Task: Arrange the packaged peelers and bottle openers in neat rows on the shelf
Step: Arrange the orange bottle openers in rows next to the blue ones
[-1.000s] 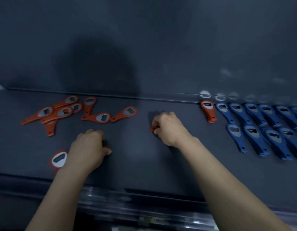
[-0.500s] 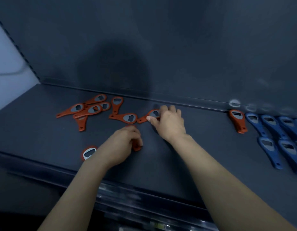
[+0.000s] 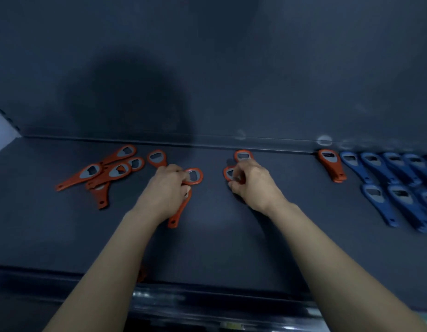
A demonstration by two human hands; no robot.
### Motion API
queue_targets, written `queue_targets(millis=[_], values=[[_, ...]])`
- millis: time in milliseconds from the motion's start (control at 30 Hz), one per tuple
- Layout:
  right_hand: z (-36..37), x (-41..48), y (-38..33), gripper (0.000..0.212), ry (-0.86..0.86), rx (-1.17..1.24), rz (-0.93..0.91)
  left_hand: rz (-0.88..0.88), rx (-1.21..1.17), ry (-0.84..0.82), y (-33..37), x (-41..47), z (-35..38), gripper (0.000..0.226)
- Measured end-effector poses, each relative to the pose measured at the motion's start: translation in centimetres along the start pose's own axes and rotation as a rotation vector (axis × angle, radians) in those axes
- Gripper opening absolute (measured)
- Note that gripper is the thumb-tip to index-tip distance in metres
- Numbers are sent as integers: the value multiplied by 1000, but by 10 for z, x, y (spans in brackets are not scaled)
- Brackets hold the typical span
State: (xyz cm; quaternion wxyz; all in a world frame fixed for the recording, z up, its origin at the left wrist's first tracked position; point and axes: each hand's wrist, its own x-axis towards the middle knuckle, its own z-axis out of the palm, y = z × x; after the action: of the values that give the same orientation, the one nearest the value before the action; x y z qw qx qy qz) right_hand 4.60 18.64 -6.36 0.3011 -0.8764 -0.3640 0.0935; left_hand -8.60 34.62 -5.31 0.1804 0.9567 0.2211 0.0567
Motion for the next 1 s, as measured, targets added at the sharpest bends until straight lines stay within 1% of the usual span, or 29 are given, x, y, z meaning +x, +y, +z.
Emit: queue_targets(millis=[100,167,300,333,400,467,500,567,633,767,900,1000], values=[[-12,-14,15,10,22,15,13,73,-40,33,16,1,7,15],[-19,-22,21,11,26,12,19,98,-49,30,28,2,11,14],[-31,-36,33,13,26,-14,61,97,-73,23,52,1,18,10],[-33,-39,36,15,23,-39,64,83,-74,30,57,1,20,9],[-38,-45,39,28,28,-126,63,51,-77,35,65,2,22,13],[-41,-48,40,40,59,-268,111,15,-84,11,71,6,22,20],[-43,-50,40,42,78,-327,151,-8,-91,-3,73,7,22,24],[-45,-53,39,40,109,-395,209,-51,-120,-18,75,9,21,29],[-45,-54,37,33,119,-418,219,-81,-166,-16,75,9,22,36],[-46,-54,32,30,98,-336,278,-121,-293,42,74,4,26,47],[-46,-53,30,29,70,-325,332,-162,-334,155,75,-3,27,48],[-47,-52,32,21,46,-272,343,-204,-368,221,77,-12,21,44]])
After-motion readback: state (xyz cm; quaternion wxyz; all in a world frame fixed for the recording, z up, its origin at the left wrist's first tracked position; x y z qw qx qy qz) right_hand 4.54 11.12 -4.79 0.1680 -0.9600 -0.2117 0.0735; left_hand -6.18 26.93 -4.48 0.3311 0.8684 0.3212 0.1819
